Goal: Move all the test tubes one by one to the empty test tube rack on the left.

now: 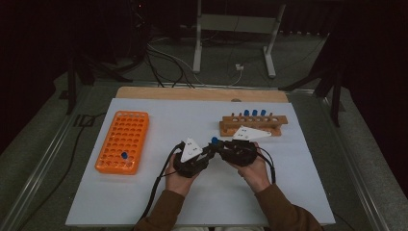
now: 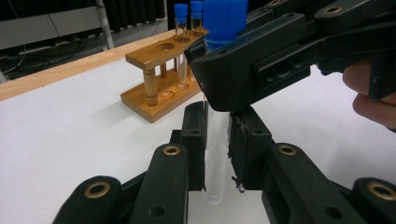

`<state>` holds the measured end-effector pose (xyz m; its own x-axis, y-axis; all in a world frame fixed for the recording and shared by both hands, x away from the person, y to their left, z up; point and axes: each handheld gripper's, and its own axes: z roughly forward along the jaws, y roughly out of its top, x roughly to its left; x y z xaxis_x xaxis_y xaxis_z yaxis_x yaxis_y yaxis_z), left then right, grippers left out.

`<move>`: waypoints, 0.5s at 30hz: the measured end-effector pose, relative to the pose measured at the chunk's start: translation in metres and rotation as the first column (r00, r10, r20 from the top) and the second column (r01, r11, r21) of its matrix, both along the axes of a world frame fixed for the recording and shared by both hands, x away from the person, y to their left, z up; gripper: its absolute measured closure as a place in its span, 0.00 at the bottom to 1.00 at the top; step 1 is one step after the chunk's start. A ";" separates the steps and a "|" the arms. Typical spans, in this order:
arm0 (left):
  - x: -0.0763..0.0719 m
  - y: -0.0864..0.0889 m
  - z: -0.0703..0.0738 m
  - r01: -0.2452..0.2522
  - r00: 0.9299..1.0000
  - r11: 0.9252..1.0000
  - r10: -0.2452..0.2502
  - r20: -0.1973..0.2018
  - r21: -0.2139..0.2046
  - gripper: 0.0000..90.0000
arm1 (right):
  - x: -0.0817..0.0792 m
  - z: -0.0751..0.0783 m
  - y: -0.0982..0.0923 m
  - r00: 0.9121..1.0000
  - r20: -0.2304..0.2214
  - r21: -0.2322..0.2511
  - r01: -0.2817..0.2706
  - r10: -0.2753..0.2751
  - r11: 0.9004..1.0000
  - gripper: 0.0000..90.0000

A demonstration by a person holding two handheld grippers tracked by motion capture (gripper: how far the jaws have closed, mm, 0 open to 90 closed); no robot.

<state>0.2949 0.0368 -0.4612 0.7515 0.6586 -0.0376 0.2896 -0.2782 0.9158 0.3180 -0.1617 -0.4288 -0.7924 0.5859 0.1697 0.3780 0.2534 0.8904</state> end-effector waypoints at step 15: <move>0.005 0.013 -0.004 -0.057 0.998 0.998 0.057 -0.016 -0.013 0.87 | 0.004 0.001 -0.019 0.999 0.013 -0.012 0.050 -0.050 0.999 0.25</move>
<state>0.2997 0.0496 -0.4647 0.7121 0.6996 -0.0585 0.3192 -0.2484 0.9145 0.3223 -0.1805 -0.4279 -0.7641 0.6269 0.1521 0.3791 0.2456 0.8922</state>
